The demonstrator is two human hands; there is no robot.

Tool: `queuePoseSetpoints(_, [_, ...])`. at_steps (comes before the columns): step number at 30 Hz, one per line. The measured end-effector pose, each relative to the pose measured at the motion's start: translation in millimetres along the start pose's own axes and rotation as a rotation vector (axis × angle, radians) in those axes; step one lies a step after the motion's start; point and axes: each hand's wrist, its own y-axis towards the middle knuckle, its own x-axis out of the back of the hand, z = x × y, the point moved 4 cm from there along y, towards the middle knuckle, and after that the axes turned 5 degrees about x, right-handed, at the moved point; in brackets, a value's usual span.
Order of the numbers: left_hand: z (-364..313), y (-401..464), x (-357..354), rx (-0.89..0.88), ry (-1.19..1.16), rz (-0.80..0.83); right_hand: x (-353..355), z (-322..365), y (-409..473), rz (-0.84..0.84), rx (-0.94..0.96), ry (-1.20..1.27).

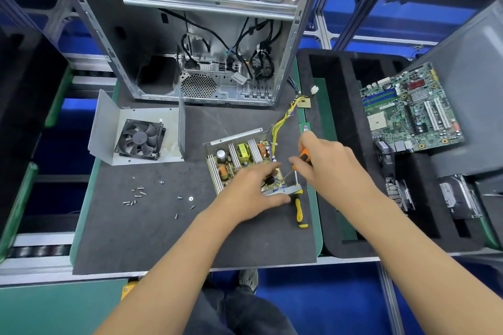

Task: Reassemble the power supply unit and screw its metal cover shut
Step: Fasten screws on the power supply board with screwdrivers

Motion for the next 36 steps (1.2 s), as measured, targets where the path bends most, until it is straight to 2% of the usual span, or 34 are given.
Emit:
queuePoseSetpoints(6, [-5.6,8.1,1.9,-0.016,0.041,0.042,1.2,-2.2,-0.4,-0.013,-0.001,-0.069])
queuePoseSetpoints(10, [-7.1,12.2,-4.1,-0.024,0.065,0.1,0.7,-6.0,-2.7,-0.057,-0.045,0.075])
queuePoseSetpoints(13, [-3.7,12.5,-5.7,-0.007,0.095,0.109,-1.9,-7.3,-3.9,-0.015,-0.03,0.136])
queuePoseSetpoints(17, [-3.8,11.9,-6.8,0.005,0.109,0.122,0.9,-12.3,-0.8,-0.059,-0.034,0.06])
queuePoseSetpoints(21, [-4.8,11.2,-7.0,0.011,0.116,0.122,1.8,-9.9,-0.9,-0.116,0.051,-0.07])
queuePoseSetpoints(30, [-8.5,12.5,-6.5,0.029,0.136,0.221,5.7,-6.0,-9.8,-0.188,0.097,-0.073])
queuePoseSetpoints(34, [-15.2,19.3,9.5,0.051,0.091,0.13,3.2,-6.6,-12.1,-0.171,0.088,-0.087])
queuePoseSetpoints(36, [-17.5,20.8,13.0,0.067,0.123,0.14,1.4,-7.9,-12.8,-0.17,0.082,-0.08])
